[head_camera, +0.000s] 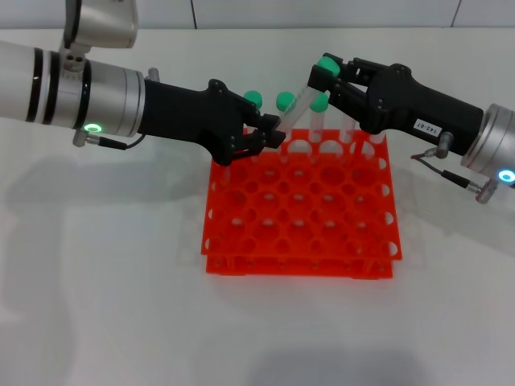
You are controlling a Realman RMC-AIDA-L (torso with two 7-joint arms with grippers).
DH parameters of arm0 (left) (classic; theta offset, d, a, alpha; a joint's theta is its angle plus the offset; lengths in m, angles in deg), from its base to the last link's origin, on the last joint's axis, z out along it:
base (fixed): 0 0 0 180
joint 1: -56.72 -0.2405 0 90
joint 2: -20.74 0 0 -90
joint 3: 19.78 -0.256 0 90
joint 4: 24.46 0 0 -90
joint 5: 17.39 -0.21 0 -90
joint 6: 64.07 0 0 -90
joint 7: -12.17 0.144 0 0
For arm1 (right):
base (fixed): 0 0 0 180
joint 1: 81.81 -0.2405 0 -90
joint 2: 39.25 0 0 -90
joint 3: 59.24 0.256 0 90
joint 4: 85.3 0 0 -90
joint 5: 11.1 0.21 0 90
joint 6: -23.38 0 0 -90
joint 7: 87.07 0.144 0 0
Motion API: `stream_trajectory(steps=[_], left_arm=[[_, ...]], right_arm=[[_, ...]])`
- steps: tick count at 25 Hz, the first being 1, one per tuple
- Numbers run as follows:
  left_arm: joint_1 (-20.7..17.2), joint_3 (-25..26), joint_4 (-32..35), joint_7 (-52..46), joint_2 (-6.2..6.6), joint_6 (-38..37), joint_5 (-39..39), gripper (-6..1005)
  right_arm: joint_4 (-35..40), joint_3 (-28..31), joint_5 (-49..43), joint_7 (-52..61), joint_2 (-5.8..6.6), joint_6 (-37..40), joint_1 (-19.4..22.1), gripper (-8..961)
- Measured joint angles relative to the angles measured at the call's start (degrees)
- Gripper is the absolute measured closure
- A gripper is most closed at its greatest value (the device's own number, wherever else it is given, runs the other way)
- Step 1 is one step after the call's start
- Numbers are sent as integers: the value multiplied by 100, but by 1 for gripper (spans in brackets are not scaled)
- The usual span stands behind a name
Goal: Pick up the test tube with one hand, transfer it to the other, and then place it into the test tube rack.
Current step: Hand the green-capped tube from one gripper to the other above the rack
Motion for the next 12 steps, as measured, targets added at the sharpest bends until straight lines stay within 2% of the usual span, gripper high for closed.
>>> stream_trajectory(steps=[5, 12], left_arm=[[-2, -13, -4, 11, -3, -3, 1, 831], [-39, -2, 24, -6, -30, -53, -9, 832]], right_arm=[[1, 6, -2, 20, -1, -3, -2, 636], [-1, 25, 35, 23, 2, -2, 7, 695]])
